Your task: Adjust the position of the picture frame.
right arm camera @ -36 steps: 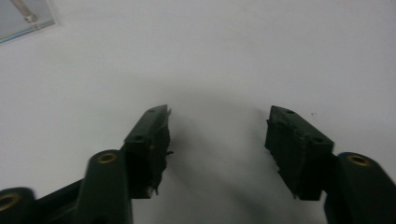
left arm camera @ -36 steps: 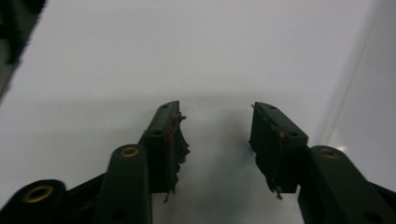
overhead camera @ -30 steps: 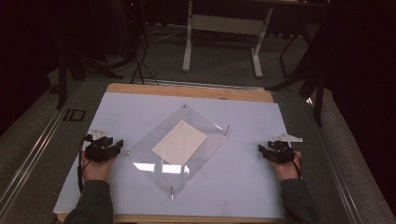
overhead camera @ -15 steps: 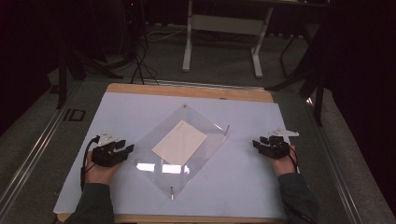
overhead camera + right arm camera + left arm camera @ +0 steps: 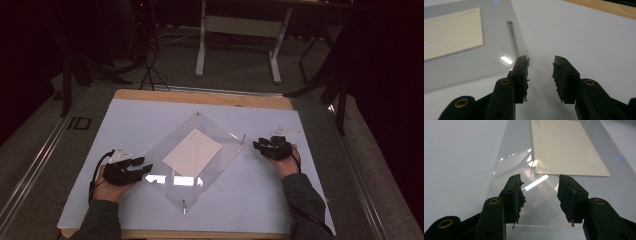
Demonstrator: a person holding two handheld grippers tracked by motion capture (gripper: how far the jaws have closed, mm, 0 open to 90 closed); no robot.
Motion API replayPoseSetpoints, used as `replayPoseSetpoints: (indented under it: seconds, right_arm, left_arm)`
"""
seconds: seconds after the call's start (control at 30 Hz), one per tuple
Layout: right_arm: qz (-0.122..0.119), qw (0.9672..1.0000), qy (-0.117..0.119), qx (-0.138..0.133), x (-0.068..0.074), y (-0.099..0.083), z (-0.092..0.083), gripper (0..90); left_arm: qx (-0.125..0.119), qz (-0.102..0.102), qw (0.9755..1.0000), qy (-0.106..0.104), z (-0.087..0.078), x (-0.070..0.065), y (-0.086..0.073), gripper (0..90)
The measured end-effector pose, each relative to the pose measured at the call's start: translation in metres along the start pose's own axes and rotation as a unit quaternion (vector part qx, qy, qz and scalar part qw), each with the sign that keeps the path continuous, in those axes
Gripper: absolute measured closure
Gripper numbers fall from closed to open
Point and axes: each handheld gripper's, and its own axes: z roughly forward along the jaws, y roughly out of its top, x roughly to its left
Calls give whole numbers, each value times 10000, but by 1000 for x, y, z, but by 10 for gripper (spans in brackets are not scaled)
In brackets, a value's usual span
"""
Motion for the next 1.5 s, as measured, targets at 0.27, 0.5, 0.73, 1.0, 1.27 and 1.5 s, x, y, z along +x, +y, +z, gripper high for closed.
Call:
replayPoseSetpoints:
  seconds: [0.27,0.5,0.73,1.0,1.27,1.5]
  right_arm:
    - [-259,9995,180,-47,17,20,30,717]
    - [-263,9994,228,-78,20,22,43,850]
    - [-144,9998,119,-38,17,30,53,851]
    - [-60,9999,96,-54,15,34,58,851]
    - [-37,9999,102,-70,14,34,59,850]
    - [-4,9999,87,-71,14,36,60,850]
  left_arm:
    - [5,263,9994,-229,1,-12,-2,524]
    - [-53,409,9977,-541,1,-24,-3,523]
    - [53,836,9915,-996,8,-48,1,534]
    - [147,1359,9776,-1603,17,-75,4,562]
    - [314,1758,9614,-2092,30,-99,4,583]
    - [434,1876,9564,-2196,45,-106,6,700]
